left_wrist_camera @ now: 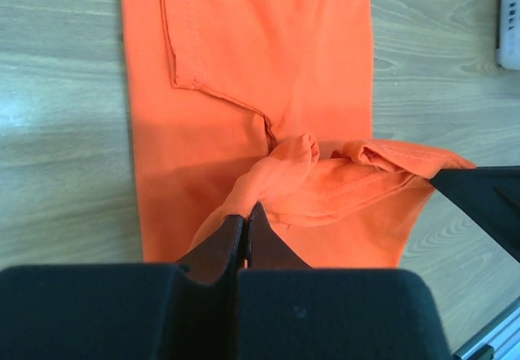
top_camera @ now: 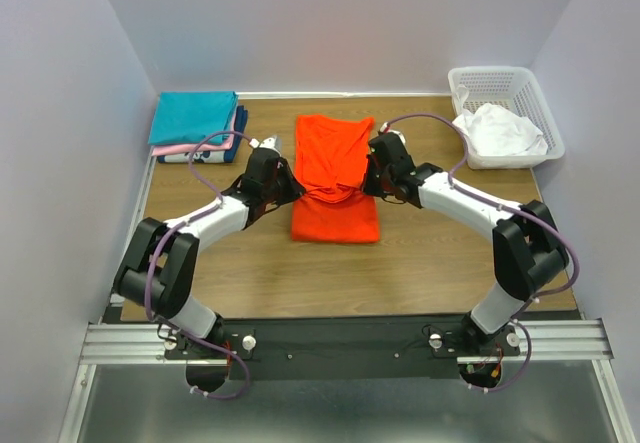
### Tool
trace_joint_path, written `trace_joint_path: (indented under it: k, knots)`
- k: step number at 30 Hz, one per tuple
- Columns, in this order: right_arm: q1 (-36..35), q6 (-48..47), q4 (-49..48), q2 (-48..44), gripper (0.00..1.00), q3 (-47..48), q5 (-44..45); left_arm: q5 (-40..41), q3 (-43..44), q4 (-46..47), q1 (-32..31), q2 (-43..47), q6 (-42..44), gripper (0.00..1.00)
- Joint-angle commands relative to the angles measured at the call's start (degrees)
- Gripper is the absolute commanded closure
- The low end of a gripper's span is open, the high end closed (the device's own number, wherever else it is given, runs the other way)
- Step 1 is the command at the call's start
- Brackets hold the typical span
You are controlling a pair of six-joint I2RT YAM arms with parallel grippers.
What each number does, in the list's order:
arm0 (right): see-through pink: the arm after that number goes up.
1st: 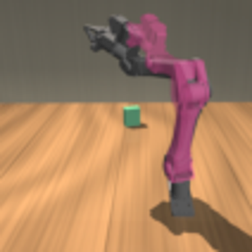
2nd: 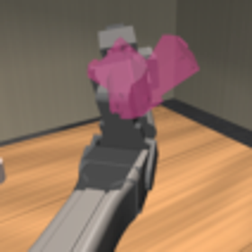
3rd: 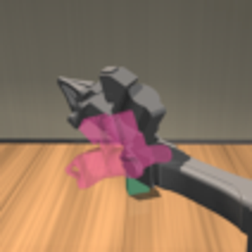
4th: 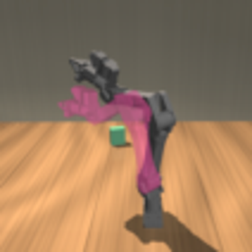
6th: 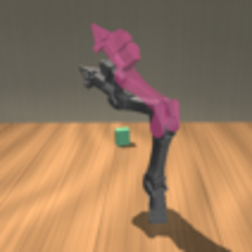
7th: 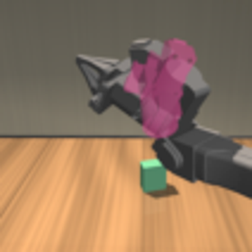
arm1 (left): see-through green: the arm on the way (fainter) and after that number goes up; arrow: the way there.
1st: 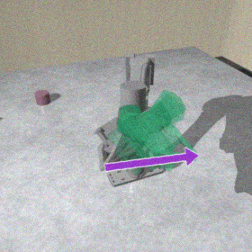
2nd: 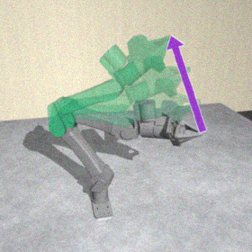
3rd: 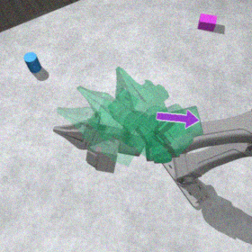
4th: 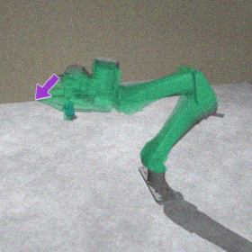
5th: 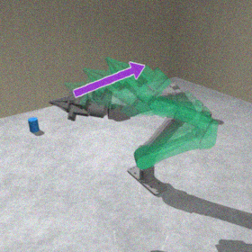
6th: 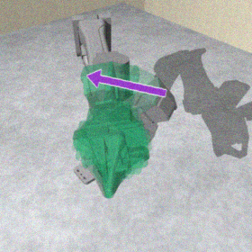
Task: Fold and stack the t-shirts
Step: Fold the tshirt
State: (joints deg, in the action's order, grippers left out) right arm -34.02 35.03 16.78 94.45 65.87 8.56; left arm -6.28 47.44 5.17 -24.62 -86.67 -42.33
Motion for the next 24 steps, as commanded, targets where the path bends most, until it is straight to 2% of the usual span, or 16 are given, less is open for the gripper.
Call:
trace_joint_path:
  k: [1, 8, 11, 14, 16, 17, 19, 20, 21, 22, 24]
  knots:
    - [1.24, -1.8, -1.13, 3.97, 0.99, 2.95, -3.11, -2.24, 2.21, 1.6, 1.07, -3.49, 2.51, 1.0]
    - [2.9, -1.72, -1.22, 8.11, 0.99, 4.27, -3.98, -3.73, 4.59, 1.86, 2.12, -9.38, 3.48, 0.99]
    - [3.87, -1.54, -1.22, 9.34, 0.99, 4.97, -4.25, -4.44, 5.64, 1.86, 2.47, -11.14, 3.92, 0.95]
    - [4.31, -2.59, -1.13, 11.45, 0.97, 6.63, -4.51, -4.79, 6.35, 1.95, 2.74, -12.2, 4.36, 0.85]
    - [4.66, -3.29, -1.13, 13.12, 0.89, 7.61, -4.51, -4.01, 6.35, 2.12, 3.0, -12.12, 4.27, 0.64]
    - [4.75, -3.38, -1.13, 13.38, 0.81, 8.05, -4.6, -3.83, 6.35, 1.95, 3.26, -11.77, 4.1, 0.4]
    - [5.1, -3.65, -1.13, 13.13, 0.74, 8.66, -4.69, -4.26, 6.52, 1.86, 3.7, -11.07, 4.27, 0.27]
    - [5.1, -3.74, -1.13, 12.69, 0.66, 8.67, -4.25, -4.18, 6.61, 1.78, 3.7, -9.84, 4.27, 0.19]
    - [5.1, -4.0, -1.13, 12.16, 0.45, 8.67, -3.9, -4.18, 6.53, 1.77, 3.7, -9.05, 4.36, 0.1]
    - [5.19, -4.61, -1.13, 11.55, 0.36, 8.58, -3.99, -3.91, 6.52, 1.69, 3.79, -8.17, 4.44, 0.02]
    - [5.1, -5.93, -1.13, 9.09, 0.25, 7.97, -5.12, -3.12, 6.09, 1.25, 3.7, -5.27, 4.45, 0.02]
